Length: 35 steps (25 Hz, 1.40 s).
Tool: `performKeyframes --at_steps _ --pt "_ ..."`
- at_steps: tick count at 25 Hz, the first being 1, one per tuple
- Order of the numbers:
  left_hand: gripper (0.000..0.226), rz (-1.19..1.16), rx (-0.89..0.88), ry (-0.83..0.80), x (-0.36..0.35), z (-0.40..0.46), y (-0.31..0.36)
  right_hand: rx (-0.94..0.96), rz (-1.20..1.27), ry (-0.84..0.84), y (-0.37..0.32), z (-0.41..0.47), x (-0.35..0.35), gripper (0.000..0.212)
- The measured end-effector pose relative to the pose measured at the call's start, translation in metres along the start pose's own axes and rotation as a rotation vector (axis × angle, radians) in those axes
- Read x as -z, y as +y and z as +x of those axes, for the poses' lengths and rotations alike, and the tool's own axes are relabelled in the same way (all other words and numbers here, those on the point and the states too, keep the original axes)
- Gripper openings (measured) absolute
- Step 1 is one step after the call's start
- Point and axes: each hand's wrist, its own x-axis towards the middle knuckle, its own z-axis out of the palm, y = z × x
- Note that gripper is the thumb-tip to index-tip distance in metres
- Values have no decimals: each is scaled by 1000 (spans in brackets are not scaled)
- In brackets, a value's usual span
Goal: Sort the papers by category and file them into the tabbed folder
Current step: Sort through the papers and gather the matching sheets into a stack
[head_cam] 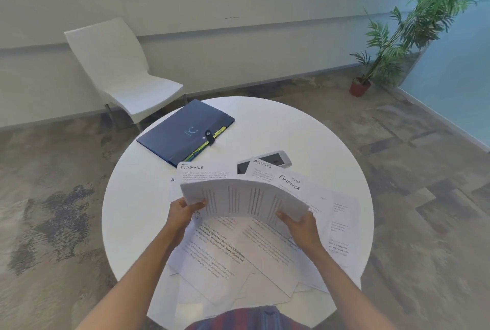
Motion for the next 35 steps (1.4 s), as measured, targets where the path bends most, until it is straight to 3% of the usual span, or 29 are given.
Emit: performKeyframes --at_steps 9,12,18,20,22,26,30,32,35 --pt "14 172 -155 64 -11 -11 24 117 -28 61 -28 3 14 12" --pt "26 358 -294 37 -9 -12 54 253 -88 93 -60 9 28 15" --pt "19 554 -426 -118 -23 -21 101 291 -560 -207 -96 23 23 22" --pt "19 573 -432 -166 -26 -24 108 312 -603 -273 -102 22 13 1" --pt "21 584 -442 -203 -27 -25 114 321 -569 -297 -104 21 7 18" --pt "21 548 -438 -153 -29 -14 114 245 -473 -283 -97 28 7 24" --pt "70 387 -328 104 -24 -1 102 127 -154 -204 -92 34 14 19" --pt "64 206 -156 -13 -26 0 90 17 34 -143 -87 39 15 19" --pt "35 109 -7 -328 -40 -12 65 -116 202 -62 -77 46 6 22"
